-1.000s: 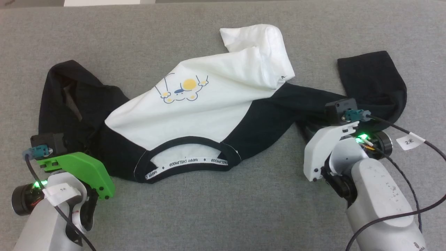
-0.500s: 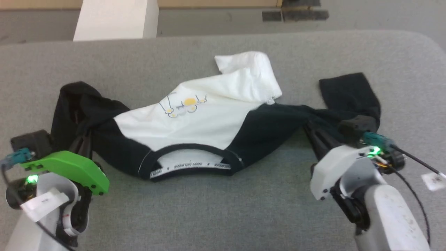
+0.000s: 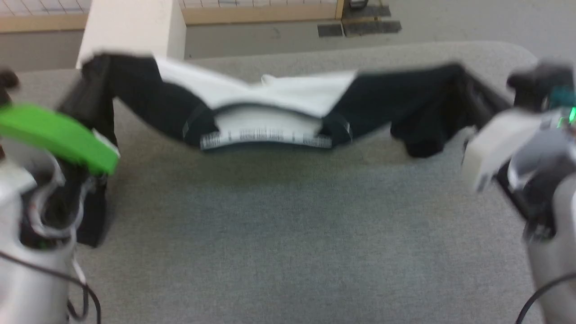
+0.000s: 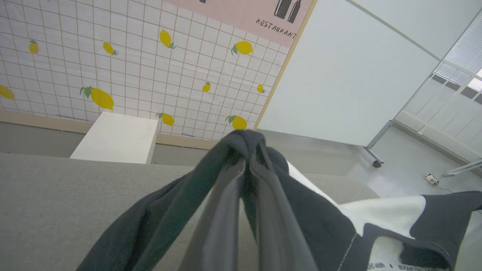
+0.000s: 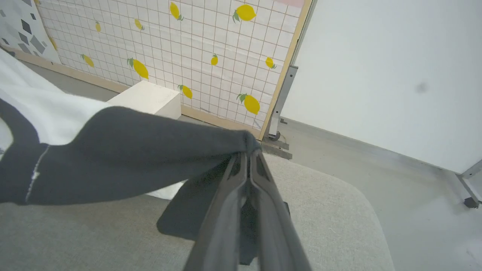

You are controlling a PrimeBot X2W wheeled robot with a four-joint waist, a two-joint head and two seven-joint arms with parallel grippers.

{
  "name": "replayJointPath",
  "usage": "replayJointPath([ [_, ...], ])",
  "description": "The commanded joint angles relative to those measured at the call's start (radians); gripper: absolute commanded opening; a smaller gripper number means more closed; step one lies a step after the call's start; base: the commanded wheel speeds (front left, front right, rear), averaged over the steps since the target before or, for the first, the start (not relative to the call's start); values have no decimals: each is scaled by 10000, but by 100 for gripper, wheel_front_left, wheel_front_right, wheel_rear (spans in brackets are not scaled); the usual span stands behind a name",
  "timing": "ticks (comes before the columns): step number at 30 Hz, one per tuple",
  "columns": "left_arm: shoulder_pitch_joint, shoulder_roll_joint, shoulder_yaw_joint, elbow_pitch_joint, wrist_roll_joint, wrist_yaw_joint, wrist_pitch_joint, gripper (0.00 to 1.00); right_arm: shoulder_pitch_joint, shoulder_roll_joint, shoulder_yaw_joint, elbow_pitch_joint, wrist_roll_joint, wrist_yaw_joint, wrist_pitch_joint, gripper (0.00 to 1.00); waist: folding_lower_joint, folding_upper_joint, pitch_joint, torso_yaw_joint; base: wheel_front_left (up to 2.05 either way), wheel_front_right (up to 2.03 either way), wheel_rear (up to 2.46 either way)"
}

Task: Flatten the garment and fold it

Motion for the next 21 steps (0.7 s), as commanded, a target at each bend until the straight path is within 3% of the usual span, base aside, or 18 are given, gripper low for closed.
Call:
replayJointPath([
  [1, -669, 7, 95, 122, -159, 42, 134, 0, -740, -253, 126, 214, 123, -13, 175, 0, 0, 112, 790, -18, 0, 0, 0],
  [2, -2029, 56, 51, 546, -148, 159, 418, 0, -2438, -870, 425, 839, 213, -13, 454, 0, 0, 112, 1531, -37, 0, 0, 0],
  [3, -2446, 54, 40, 694, -121, 214, 471, 0, -2943, -1034, 534, 1021, 207, -13, 493, 0, 0, 112, 1758, -49, 0, 0, 0],
  [9, -5215, 218, -19, 1856, 548, 628, 447, 0, -6316, -1551, 1120, 2442, -24, -13, 401, 0, 0, 112, 3134, -172, 0, 0, 0],
  [16, -8106, 239, 585, 3000, 1090, 951, -934, 0, -9615, -1089, 828, 4101, -943, -13, -430, 0, 0, 112, 4241, -342, 0, 0, 0],
  [21, -9573, 224, 904, 3890, 1201, 533, -2349, 0, -11169, -627, 368, 4831, -2033, -13, -1500, 0, 0, 112, 4516, -367, 0, 0, 0],
])
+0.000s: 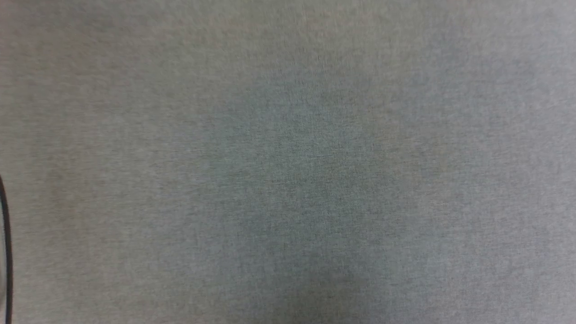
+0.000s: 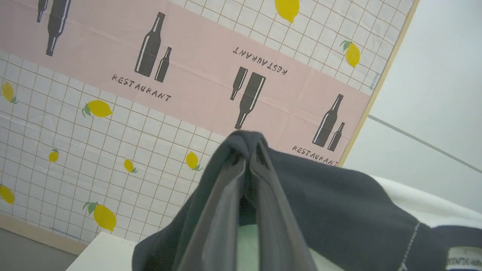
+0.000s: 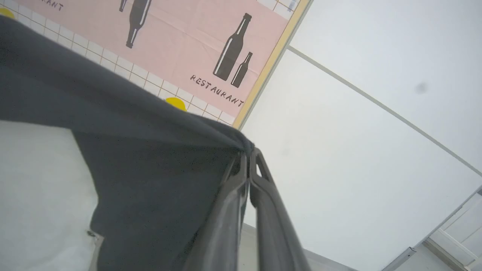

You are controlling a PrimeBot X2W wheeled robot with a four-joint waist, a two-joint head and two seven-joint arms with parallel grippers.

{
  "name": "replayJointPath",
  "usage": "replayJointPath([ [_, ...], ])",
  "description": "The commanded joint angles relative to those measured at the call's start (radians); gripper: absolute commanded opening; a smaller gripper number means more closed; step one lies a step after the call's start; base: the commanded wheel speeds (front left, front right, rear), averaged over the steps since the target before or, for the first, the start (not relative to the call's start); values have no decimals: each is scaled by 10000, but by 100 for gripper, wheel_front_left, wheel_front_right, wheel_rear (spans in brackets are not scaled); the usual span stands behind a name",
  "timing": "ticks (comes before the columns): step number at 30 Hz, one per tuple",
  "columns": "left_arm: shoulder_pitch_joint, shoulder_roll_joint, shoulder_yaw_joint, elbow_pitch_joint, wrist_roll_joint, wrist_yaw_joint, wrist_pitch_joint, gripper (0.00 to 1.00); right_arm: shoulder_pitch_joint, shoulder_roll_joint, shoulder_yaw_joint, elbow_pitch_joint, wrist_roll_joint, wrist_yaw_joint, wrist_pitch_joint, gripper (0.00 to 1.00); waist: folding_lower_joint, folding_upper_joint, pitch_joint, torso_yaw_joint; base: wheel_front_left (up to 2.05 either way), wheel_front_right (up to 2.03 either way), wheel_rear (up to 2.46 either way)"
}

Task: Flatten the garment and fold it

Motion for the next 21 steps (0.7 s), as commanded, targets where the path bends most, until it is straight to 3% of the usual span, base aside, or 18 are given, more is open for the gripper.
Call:
replayJointPath([
  [1, -381, 88, 123, 284, 121, -168, -379, 0, -367, 20, -155, 211, -273, -23, -331, 0, -2, 113, 459, -100, 0, 0, 0],
  [6, -316, -68, 105, 1253, 29, -558, -960, 0, -571, 173, -44, 1100, -337, -23, -1153, 0, -2, 113, 409, 36, 0, 0, 0],
  [10, 726, -76, -181, 2191, 73, -876, -909, 0, 416, 225, 381, 1769, 101, -23, -1356, 0, -2, 113, 114, 119, 0, 0, 0],
  [16, 2931, 220, -879, 3190, 448, -1316, -513, 0, 2709, 176, 997, 2185, 1329, -23, -1342, 0, -2, 113, -659, 200, 0, 0, 0],
  [21, 5676, 308, -1172, 2981, 130, -1575, 315, 0, 5553, -143, 1518, 1487, 2655, -23, -1082, 0, -2, 113, -1843, 256, 0, 0, 0],
])
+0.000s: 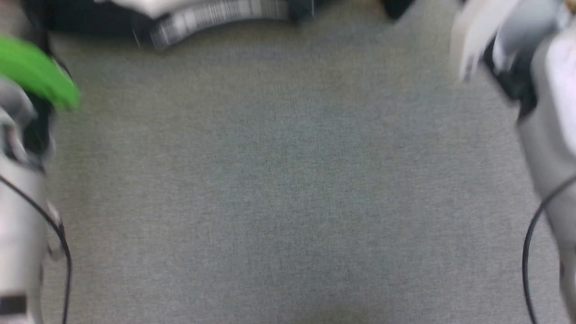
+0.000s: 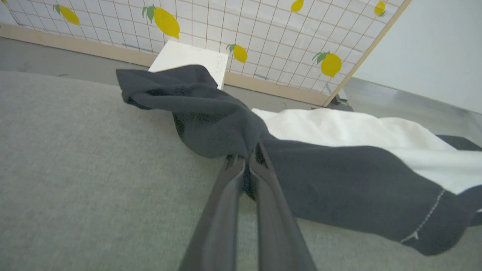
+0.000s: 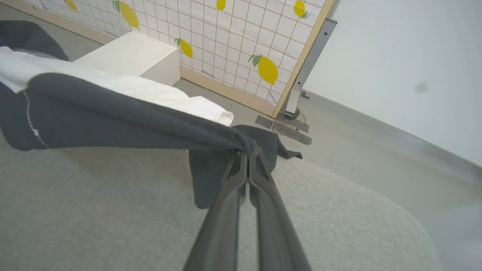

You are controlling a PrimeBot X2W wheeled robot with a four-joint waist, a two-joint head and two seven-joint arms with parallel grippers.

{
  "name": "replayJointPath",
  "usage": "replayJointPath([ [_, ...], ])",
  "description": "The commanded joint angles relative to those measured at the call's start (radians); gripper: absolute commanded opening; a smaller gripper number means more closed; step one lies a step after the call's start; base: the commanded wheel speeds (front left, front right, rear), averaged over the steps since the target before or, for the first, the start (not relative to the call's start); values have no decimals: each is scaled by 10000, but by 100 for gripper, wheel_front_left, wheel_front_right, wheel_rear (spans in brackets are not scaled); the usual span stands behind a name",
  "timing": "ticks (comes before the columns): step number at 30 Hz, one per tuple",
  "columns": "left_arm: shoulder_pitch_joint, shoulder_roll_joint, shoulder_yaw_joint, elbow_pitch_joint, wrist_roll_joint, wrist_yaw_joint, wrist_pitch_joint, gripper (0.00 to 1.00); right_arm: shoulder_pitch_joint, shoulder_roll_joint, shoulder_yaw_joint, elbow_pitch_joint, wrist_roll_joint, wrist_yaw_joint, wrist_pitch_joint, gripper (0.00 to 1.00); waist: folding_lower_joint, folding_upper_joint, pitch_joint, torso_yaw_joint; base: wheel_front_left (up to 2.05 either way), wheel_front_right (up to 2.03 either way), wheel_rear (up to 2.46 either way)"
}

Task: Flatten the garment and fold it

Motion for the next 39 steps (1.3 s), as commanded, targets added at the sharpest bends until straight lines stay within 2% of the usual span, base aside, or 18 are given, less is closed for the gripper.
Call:
replayJointPath([
  [1, 725, 165, -61, -177, -113, -37, 199, 0, 669, -163, -18, -273, 282, -23, 89, 0, -1, 113, -962, 76, 0, 0, 0],
  [8, 4242, 31, -262, -1851, -635, 399, 1285, 0, 4278, -426, -357, -2011, 892, -23, 742, 0, -1, 113, -2334, 220, 0, 0, 0],
  [12, 6052, 26, -132, -3158, -998, 827, 1736, 0, 6219, -285, -1097, -3143, 759, -23, 1149, 0, -1, 113, -2887, 290, 0, 0, 0],
  [18, 8289, 82, 33, -4922, -1169, 1604, 2158, 0, 8743, 543, -2099, -4721, 336, -23, 1768, 0, -1, 113, -3417, 360, 0, 0, 0],
  [26, 10321, 360, 30, -6338, -830, 2482, 2552, 0, 11178, 1688, -3158, -6332, -202, -23, 2842, 0, -1, 113, -3662, 436, 0, 0, 0],
  [32, 11146, 306, -215, -6907, -451, 2974, 2598, 0, 12359, 2043, -3464, -6475, -339, -23, 3555, 0, -1, 113, -3704, 465, 0, 0, 0],
  [39, 10897, -149, -1018, -6117, -215, 2696, 2395, 0, 12586, 2184, -3291, -5316, -412, -23, 2989, 0, -1, 113, -3697, 473, 0, 0, 0],
])
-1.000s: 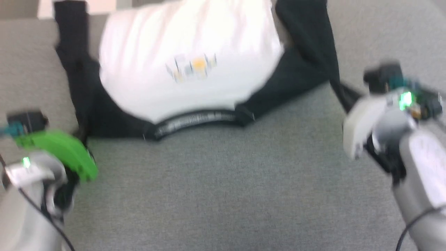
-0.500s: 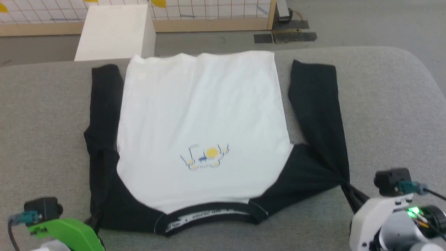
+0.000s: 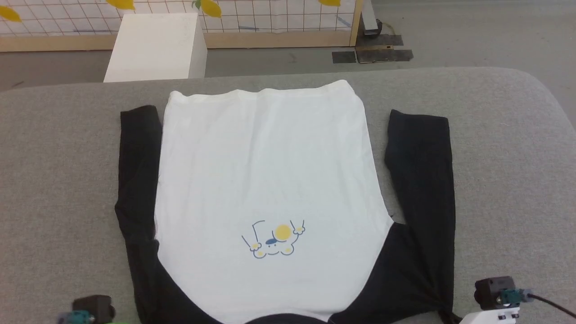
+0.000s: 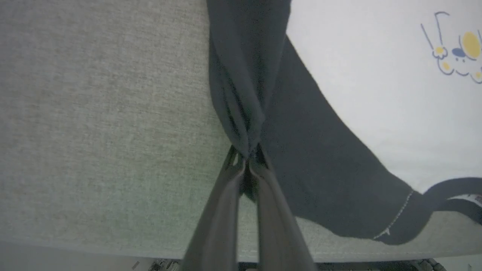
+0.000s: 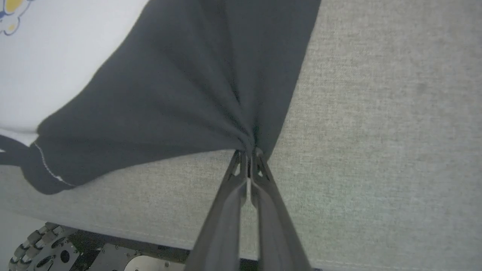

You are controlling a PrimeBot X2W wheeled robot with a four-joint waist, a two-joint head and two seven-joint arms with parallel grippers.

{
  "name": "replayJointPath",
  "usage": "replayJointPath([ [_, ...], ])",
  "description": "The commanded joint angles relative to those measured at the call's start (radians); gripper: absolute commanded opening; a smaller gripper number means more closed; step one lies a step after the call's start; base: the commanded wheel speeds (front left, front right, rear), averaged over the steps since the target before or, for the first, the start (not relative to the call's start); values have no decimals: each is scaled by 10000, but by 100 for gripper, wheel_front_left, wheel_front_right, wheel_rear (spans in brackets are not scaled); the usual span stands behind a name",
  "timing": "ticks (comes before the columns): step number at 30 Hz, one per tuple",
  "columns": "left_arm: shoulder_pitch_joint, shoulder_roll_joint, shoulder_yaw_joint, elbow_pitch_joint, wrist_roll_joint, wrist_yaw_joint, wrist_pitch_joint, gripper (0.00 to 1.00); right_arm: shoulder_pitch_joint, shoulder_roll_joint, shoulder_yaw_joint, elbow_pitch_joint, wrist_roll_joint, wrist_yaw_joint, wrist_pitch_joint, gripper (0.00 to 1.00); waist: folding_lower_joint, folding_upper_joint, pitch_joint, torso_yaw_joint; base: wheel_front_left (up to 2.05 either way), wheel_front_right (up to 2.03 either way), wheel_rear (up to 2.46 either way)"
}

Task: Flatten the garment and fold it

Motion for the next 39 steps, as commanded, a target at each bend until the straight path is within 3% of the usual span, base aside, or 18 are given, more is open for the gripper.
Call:
replayJointPath([
  [1, -139, -92, -121, 248, 113, -101, -69, 0, 1, 3, 8, 258, -46, -19, -174, 0, 1, 112, -9, -14, 0, 0, 0],
  [3, -281, -218, -305, 628, 162, -223, -164, 0, -103, 13, 65, 576, -26, -19, -499, 0, 1, 112, -34, -29, 0, 0, 0],
  [4, -365, -297, -327, 796, 200, -245, -312, 54, -149, 16, 102, 712, 57, -19, -673, 17, 1, 112, -50, -38, 0, 0, 0],
  [5, -415, -366, -306, 913, 204, -242, -443, 100, -180, 18, 145, 774, 107, -19, -833, 82, 1, 112, -63, -40, 0, 0, 0],
  [6, -471, -404, -268, 1021, 239, -244, -613, 100, -224, 19, 170, 803, 163, -19, -1059, 100, 1, 112, -81, -43, 0, 0, 0],
  [16, -994, -165, 791, 943, 950, 14, -2933, 100, -789, 22, -427, 130, 79, -19, -3842, 100, 1, 112, -14, -176, 0, 0, 0],
  [22, -2359, 598, 1014, 1090, 1748, -168, -3675, 100, -1515, 23, -462, -148, -287, -19, -5704, 100, 1, 112, 739, -323, 0, 0, 0],
  [27, -4258, 1423, 862, 1806, 2045, -742, -3145, 100, -2213, 23, -386, -250, -424, -19, -6479, 100, 1, 112, 1707, -592, 0, 0, 0],
  [34, -7127, 2374, 847, 2876, 1692, -1602, -1554, 100, -3328, 23, -212, -657, -378, -19, -7232, 100, 1, 112, 3374, -1258, 0, 0, 0],
  [39, -8383, 2886, 942, 3396, 1460, -1773, -480, 100, -3911, 24, -14, -742, -195, -19, -7690, 100, 1, 112, 4198, -1741, 0, 0, 0],
])
